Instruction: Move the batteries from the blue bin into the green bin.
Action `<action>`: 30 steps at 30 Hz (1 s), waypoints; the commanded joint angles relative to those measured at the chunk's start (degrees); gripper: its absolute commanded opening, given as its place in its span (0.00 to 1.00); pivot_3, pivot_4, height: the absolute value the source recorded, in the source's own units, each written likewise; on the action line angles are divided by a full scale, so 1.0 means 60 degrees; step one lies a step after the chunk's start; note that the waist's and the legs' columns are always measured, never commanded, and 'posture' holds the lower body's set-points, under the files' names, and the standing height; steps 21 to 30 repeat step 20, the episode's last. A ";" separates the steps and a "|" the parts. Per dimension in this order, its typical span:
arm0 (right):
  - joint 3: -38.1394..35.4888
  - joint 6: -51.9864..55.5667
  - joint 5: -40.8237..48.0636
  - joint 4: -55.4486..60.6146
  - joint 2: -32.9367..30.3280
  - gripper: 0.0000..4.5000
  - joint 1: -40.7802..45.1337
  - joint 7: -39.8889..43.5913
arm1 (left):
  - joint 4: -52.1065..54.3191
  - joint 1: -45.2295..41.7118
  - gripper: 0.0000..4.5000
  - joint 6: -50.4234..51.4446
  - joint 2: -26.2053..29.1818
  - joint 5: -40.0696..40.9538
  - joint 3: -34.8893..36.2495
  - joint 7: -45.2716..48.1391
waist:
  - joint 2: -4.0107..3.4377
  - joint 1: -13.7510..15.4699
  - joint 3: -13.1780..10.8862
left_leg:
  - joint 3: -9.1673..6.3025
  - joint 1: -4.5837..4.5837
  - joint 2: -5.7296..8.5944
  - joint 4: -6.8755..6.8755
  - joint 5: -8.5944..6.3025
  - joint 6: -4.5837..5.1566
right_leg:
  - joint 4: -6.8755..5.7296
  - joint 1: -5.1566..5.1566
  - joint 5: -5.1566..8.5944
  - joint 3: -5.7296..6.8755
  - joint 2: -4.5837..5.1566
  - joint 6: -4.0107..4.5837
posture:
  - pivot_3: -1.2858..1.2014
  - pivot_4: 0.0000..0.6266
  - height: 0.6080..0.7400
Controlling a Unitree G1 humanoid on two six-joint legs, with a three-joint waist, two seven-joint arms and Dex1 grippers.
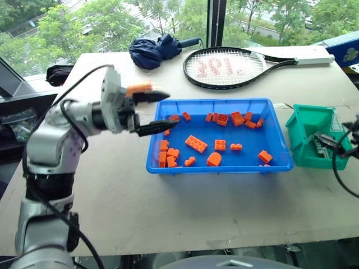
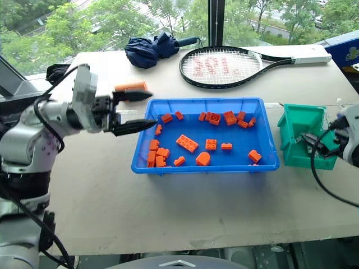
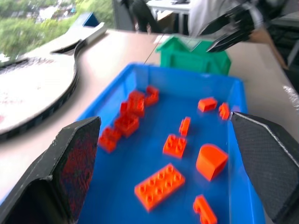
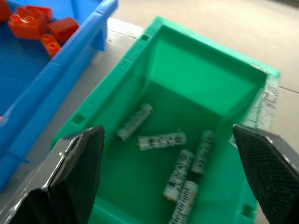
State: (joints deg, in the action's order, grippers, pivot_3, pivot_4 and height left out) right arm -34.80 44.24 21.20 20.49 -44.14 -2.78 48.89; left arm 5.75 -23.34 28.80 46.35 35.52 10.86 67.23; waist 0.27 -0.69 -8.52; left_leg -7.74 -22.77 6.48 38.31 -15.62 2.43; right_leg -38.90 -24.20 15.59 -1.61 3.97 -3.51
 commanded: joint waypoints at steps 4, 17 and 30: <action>-0.1652 -0.2732 0.1522 -0.0231 0.1004 1.00 -0.1505 0.1839 | 0.1172 0.2988 1.00 -0.1145 0.0132 -0.0557 0.1492 -0.0328 | -0.0010 0.0016 -0.0001 | 0.0006 0.0059 0.0001 0.0005 -0.0006 0.0008 | 0.0002 0.0062 -0.0001 -0.0007 0.0005 -0.0002 | 0.52 0.24 1.00; -0.0093 -0.6485 0.0602 -0.2360 0.0974 1.00 -0.3802 0.4160 | 0.1255 0.7112 1.00 -0.4416 -0.1146 -0.2168 0.1424 -0.0673 | -0.0013 0.0276 0.0006 | 0.0029 0.0171 -0.0009 -0.0042 -0.0049 0.0069 | 0.0048 0.0174 0.0003 -0.0018 0.0013 0.0003 | 0.52 0.24 1.00; 0.0126 -0.6414 0.0764 -0.2429 0.0897 1.00 -0.3706 0.3994 | 0.1246 0.7248 1.00 -0.4715 -0.1251 -0.2114 0.1281 -0.0504 | -0.0014 0.0274 0.0005 | 0.0026 0.0169 -0.0010 -0.0043 -0.0050 0.0071 | 0.0053 0.0173 0.0003 -0.0014 0.0012 0.0003 | 0.52 0.24 1.00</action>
